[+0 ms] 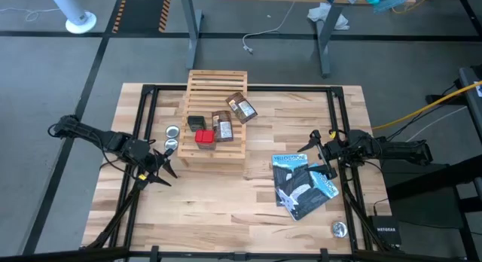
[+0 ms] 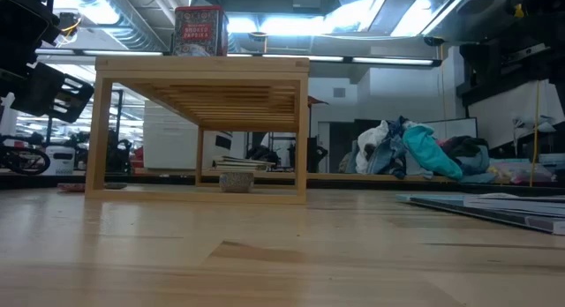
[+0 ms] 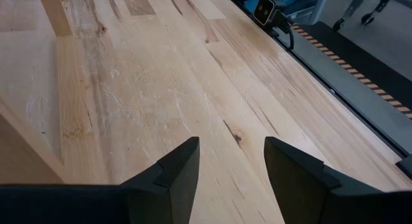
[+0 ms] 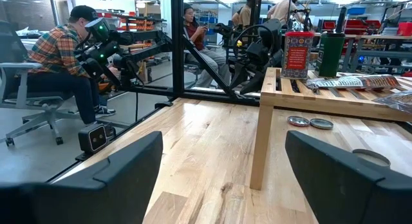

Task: Shelf spices
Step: Return to Home Position

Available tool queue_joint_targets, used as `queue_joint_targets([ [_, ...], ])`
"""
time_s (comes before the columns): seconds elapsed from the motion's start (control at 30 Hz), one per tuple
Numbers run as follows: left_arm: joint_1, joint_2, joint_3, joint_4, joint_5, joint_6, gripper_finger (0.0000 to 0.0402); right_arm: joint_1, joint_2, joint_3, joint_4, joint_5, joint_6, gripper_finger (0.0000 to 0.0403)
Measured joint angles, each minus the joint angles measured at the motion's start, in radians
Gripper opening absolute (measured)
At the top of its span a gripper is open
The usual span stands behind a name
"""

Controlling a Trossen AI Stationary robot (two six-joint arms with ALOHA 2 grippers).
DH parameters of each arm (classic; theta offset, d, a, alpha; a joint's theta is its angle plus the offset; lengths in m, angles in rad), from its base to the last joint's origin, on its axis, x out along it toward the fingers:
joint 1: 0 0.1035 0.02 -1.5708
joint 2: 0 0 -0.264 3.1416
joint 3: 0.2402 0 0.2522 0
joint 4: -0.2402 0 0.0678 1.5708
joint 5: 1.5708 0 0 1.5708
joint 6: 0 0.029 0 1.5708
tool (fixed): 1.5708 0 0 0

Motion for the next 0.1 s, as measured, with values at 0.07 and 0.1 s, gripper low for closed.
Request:
queue_joint_targets([
  [0.07, 0.0, 0.0, 0.0, 0.0, 0.0, 0.0, 0.0169, 0.0, 0.0, 0.0, 0.0, 0.0, 0.0, 0.0335],
  [0.1, 0.0, 0.0, 0.0, 0.0, 0.0, 0.0, 0.0169, 0.0, 0.0, 0.0, 0.0, 0.0, 0.0, 0.0335],
])
